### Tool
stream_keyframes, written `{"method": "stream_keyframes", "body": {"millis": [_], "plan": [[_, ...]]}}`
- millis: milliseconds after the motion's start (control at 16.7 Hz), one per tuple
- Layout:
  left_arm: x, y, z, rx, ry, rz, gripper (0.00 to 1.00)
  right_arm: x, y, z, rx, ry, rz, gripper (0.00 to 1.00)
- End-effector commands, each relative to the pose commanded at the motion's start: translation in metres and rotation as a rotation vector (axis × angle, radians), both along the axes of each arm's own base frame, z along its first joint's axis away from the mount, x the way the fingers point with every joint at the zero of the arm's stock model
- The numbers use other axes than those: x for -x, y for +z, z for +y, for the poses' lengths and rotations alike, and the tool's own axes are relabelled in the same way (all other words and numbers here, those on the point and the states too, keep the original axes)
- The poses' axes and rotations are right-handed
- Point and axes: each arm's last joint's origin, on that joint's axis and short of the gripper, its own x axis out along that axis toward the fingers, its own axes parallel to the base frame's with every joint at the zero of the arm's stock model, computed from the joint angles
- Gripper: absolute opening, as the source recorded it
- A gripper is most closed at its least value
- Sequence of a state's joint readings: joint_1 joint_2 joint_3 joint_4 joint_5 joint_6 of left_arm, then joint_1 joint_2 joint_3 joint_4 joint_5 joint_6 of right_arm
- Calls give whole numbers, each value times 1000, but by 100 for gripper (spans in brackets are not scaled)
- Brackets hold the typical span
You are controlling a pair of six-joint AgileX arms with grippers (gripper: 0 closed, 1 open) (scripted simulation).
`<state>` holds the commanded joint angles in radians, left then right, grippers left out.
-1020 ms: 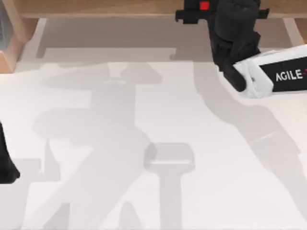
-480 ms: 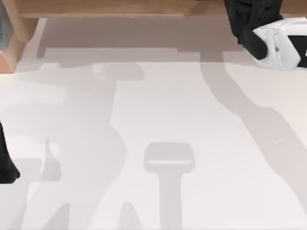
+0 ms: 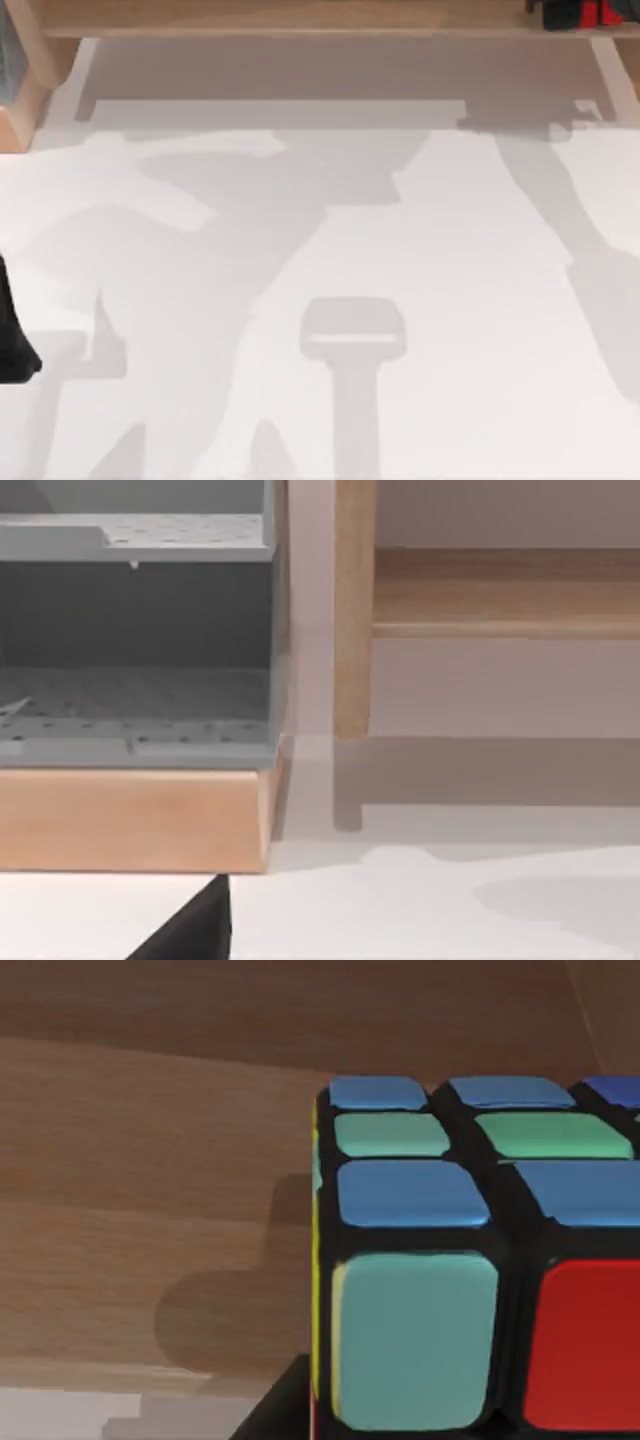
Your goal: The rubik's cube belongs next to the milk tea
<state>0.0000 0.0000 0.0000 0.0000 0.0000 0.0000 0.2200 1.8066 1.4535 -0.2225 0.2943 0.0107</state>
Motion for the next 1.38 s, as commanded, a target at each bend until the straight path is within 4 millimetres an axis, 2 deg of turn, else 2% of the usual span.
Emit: {"method": "stream_keyframes", "body": {"millis": [120, 360, 660, 900, 1380], "plan": [[0, 0, 0, 0, 0, 0, 100, 17, -9, -25, 15, -11, 178, 0], [0, 0, 0, 0, 0, 0, 100, 57, -42, -68, -3, -31, 562, 0], [0, 0, 0, 0, 0, 0, 100, 104, -72, -103, -99, -58, 910, 0], [0, 0, 0, 0, 0, 0, 100, 122, -81, -114, -151, -74, 1013, 0], [0, 0, 0, 0, 0, 0, 100, 120, -80, -111, -141, -63, 1006, 0]]}}
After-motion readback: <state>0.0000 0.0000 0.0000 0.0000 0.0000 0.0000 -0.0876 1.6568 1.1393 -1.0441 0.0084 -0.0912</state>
